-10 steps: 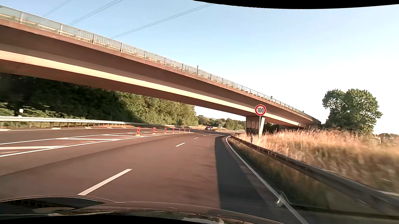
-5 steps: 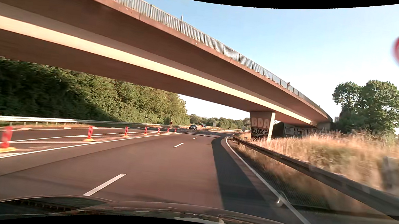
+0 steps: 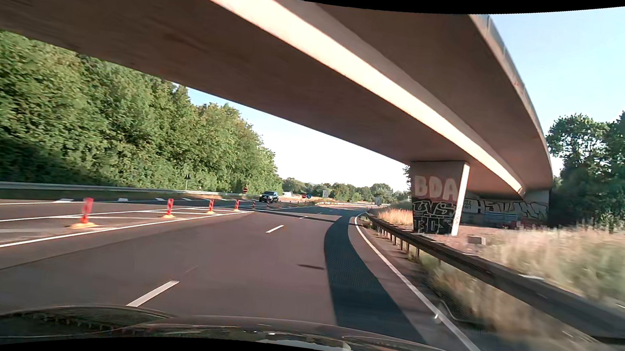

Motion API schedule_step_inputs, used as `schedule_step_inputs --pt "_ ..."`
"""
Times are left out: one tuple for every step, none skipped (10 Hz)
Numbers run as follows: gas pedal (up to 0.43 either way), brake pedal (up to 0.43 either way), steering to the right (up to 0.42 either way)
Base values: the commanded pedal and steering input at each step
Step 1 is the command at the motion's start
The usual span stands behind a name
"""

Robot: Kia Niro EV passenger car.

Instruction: Follow the waypoints while adhering to traffic rules and regulations

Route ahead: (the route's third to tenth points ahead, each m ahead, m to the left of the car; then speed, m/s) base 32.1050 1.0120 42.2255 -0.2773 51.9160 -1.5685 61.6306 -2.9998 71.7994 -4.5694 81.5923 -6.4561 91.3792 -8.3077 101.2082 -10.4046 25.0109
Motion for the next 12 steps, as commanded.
schedule_step_inputs --pt "0.138 0.000 0.017" --pt "0.138 0.000 0.017" --pt "0.138 0.000 0.017" --pt "0.150 0.000 0.017" --pt "0.150 0.000 0.017" --pt "0.157 0.000 0.017" --pt "0.157 0.000 0.017" --pt "0.169 0.000 0.017" --pt "0.169 0.000 0.017" --pt "0.177 0.000 0.017" --pt "0.177 0.000 0.017" --pt "0.177 0.000 0.017"
